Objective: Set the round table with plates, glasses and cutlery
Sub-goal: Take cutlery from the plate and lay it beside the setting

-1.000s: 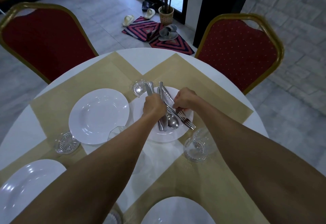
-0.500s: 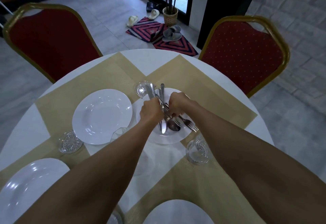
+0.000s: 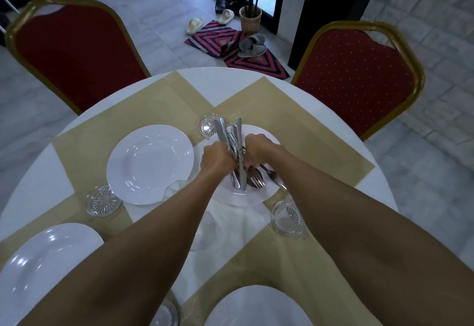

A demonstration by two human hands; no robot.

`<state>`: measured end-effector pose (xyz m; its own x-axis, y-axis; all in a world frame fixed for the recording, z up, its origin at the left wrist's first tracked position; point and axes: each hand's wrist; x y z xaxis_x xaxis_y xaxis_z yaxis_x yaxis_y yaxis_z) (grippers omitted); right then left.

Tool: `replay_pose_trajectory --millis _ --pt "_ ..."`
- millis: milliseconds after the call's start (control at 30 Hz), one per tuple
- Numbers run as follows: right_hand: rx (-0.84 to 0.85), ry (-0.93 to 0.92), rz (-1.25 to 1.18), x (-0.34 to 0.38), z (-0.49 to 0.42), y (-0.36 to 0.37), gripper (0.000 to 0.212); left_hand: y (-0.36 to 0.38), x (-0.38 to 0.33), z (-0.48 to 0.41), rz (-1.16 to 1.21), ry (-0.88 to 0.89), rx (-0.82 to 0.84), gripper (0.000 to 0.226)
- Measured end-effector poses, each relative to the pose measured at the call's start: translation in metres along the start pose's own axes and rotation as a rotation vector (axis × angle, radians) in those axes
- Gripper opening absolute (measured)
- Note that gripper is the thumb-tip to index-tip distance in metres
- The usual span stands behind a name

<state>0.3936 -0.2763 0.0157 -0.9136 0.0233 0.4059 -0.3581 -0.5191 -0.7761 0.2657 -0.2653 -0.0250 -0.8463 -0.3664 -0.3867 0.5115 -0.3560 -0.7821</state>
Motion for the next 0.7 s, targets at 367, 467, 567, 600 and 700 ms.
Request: replay_pose_trajectory --millis 367,467,567,600,700 --pt "-0.025 0.021 -0.083 0.002 -0.003 0.010 0.027 0.003 0.002 -0.001 -0.032 -0.004 -0.007 0.023" --pt "0.017 0.043 -0.133 -0.002 -0.005 0.004 0.025 0.001 0.003 -0.002 -0.037 0.006 -0.015 0.021" --pt "0.018 0.067 -0.205 -0.011 -0.005 -0.004 0.022 -0.003 0.001 -0.001 -0.041 0.029 -0.030 0.018" --pt "0.020 0.068 -0.219 -0.013 -0.004 -0.007 0.021 -0.004 0.000 0.000 -0.049 0.041 -0.035 0.017" --pt "0.054 0.063 -0.238 -0.018 0.000 -0.010 0.014 -0.005 -0.004 0.003 -0.056 0.043 -0.028 0.015"
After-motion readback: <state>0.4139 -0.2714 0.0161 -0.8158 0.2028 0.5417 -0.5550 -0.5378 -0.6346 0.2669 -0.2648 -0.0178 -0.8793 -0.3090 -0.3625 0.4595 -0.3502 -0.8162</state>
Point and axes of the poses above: each hand's wrist, its own z-axis away from the middle knuckle, its own y-axis out of the palm, x = y × z, and after that the axes turned 15 degrees about -y, right-handed
